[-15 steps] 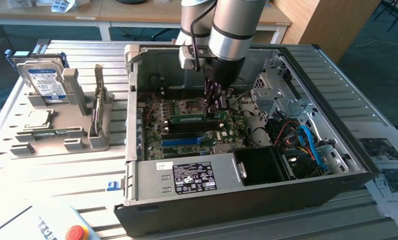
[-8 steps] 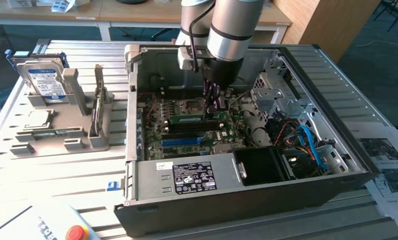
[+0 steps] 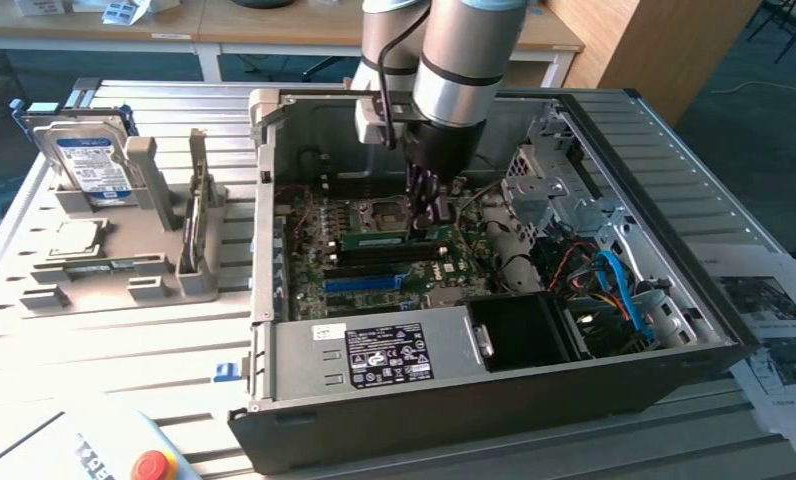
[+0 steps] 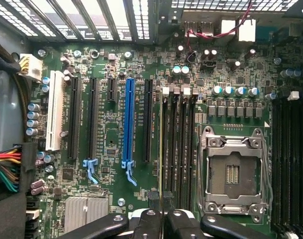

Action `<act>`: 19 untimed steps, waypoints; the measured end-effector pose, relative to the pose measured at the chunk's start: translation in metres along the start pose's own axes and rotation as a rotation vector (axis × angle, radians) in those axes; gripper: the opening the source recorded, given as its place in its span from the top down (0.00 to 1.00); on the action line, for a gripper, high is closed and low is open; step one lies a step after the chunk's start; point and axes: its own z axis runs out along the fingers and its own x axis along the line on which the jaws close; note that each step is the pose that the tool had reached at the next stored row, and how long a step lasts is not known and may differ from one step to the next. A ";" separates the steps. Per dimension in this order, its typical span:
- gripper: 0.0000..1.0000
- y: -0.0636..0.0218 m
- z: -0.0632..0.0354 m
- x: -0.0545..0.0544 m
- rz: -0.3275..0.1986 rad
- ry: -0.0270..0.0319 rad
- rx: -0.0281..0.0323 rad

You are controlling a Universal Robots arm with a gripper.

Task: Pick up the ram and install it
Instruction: 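Insert the ram into the slot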

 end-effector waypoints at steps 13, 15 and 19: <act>0.88 -0.0003 0.0055 -0.003 0.000 0.0000 0.0000; 0.88 -0.0004 0.0059 -0.003 0.000 0.0000 0.0000; 0.88 -0.0004 0.0070 -0.004 0.000 0.0000 0.0000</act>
